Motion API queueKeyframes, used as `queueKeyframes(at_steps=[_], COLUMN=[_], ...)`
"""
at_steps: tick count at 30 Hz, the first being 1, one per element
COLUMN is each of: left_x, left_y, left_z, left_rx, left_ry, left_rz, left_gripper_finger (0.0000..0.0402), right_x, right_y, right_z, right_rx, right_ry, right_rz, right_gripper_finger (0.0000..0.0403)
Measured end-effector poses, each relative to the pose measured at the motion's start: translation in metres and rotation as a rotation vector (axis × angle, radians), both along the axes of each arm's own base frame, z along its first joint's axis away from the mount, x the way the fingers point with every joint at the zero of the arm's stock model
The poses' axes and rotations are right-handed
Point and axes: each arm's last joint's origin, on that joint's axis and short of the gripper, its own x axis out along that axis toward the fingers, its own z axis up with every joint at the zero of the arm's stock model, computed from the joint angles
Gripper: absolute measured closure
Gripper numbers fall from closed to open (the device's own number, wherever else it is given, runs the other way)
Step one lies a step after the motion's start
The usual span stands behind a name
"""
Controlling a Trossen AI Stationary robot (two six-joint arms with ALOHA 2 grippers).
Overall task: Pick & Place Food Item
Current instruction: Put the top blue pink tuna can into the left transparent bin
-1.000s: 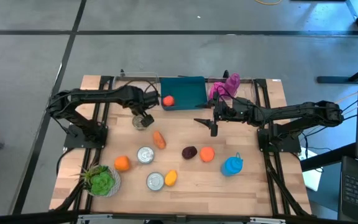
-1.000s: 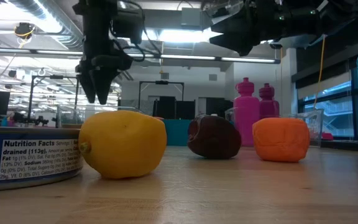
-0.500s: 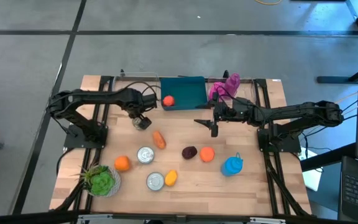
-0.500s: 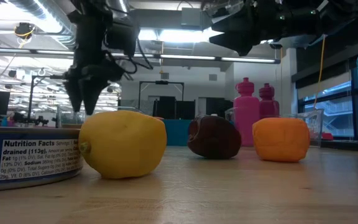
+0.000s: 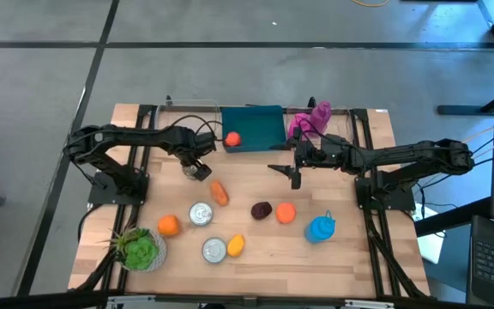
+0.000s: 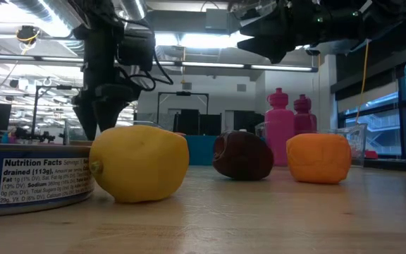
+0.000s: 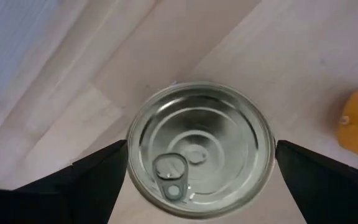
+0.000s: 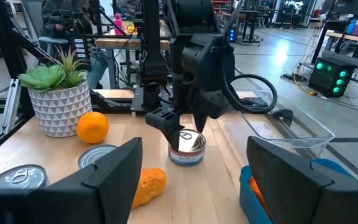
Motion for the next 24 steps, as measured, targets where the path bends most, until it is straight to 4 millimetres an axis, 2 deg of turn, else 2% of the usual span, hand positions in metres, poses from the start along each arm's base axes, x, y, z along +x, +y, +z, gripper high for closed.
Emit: queueKeyframes(at_steps=[5, 24], left_x=[-0.0016, -0.0002], left_y=[-0.0004, -0.0003], left_z=[-0.0050, -0.0047], left_rx=[0.007, 0.015], left_ry=[0.004, -0.007], left_rz=[0.001, -0.016], left_gripper_finger=[0.0004, 0.0004], right_x=[0.0000, 0.0000], right_y=[-0.0001, 0.0000], right_z=[0.0000, -0.0001], right_rx=[0.001, 0.002], right_ry=[0.000, 0.001], right_rz=[-0.001, -0.001], right_gripper_finger=[0.0114, 0.0114])
